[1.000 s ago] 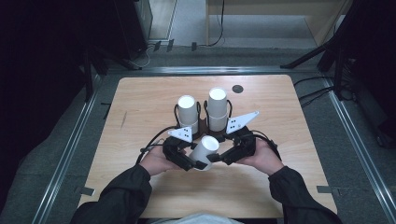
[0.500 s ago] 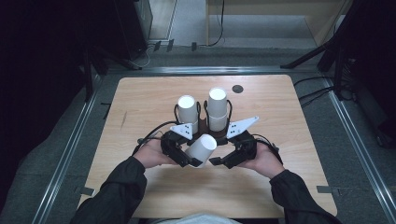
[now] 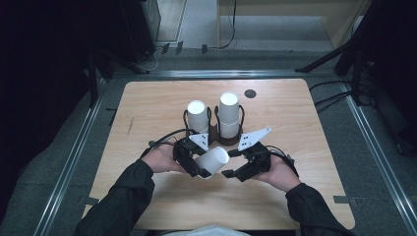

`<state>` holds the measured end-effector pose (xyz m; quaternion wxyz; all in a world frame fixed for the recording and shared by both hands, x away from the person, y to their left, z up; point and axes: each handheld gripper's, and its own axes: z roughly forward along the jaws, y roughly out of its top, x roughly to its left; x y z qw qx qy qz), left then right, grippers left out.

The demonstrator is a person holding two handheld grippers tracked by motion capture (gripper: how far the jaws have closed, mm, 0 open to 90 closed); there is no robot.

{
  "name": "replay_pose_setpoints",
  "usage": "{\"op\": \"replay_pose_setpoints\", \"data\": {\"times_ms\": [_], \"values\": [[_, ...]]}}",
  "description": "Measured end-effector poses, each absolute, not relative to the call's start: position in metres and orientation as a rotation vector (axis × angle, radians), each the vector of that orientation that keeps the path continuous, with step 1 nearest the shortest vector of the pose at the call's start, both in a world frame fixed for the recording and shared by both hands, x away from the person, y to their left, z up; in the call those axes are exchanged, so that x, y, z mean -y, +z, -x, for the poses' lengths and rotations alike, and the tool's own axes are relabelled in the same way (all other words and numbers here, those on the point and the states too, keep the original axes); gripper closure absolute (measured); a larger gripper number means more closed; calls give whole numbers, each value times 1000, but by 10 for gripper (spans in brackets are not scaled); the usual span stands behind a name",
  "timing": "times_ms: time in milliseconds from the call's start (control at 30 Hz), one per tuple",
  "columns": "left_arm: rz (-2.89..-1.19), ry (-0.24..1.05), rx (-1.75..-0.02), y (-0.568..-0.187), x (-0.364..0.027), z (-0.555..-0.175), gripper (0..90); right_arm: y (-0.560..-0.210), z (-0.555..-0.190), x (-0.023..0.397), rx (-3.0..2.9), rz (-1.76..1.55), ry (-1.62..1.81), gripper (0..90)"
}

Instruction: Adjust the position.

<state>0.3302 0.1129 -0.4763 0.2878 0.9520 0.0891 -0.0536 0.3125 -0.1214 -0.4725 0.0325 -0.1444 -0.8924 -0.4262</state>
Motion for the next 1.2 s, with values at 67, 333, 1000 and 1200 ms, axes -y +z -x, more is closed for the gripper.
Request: {"op": "replay_pose_setpoints", "data": {"times_ms": [67,333,1000,1200], "values": [[-2557,-158,-226,-478,-112,-330,281,-473,-313,121,2743,441,-1310,255],[-2615,-180,-169,-482,-106,-324,279,-477,-313,108,2742,381,-1298,263],[-2648,-167,-179,-486,-109,-310,273,-479,-313,80,2747,196,-1217,329],[-2643,-175,-170,-486,-109,-310,266,-478,-312,81,2752,193,-1202,338]]}}
